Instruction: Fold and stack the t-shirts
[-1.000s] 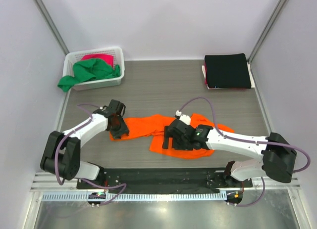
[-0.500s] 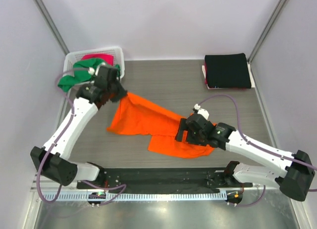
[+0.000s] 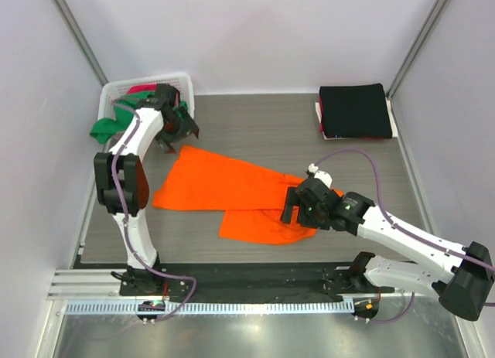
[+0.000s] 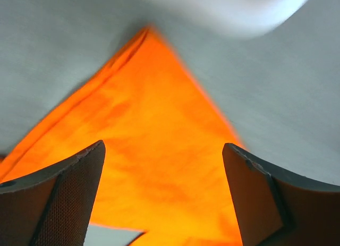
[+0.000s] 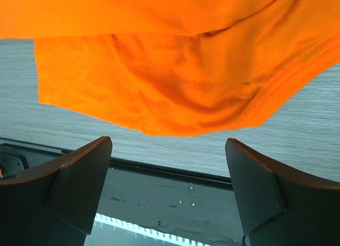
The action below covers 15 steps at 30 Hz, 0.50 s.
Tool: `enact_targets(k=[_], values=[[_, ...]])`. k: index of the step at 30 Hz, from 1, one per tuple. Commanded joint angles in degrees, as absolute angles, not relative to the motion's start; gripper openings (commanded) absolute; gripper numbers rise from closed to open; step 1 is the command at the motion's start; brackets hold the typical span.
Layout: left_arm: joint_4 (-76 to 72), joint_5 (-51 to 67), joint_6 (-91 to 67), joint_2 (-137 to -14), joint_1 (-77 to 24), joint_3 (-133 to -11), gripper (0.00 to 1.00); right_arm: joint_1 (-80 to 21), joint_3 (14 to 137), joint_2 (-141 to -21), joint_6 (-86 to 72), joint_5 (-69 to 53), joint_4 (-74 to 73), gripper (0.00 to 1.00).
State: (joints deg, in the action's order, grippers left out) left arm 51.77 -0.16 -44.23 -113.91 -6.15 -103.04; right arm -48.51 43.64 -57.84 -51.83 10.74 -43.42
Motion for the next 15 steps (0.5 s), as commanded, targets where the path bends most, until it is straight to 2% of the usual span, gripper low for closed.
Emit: enact_targets(k=[1, 5, 9, 15], values=[[52.2, -1.4, -39.2, -102.9, -7.3, -97.1, 0.92, -48.3, 46.3, -57.7, -49.4, 9.2, -42.8, 0.94], [52.5, -6.4, -37.8, -95.2, -6.9, -89.4, 0.88, -48.4, 48.3, -58.9, -48.3, 9.8, -42.5, 0.94], [50.5, -9.7, -38.1, -84.3, -6.7, -77.5, 0.85, -51.0, 49.0, -62.2, -48.4, 6.0, -37.2, 0.88], [44.4, -4.3, -41.1, -70.6, 2.2, -56.6, 0.83, -63.2, 63.2, -84.2, -48.4, 9.8, -35.3, 0.88]])
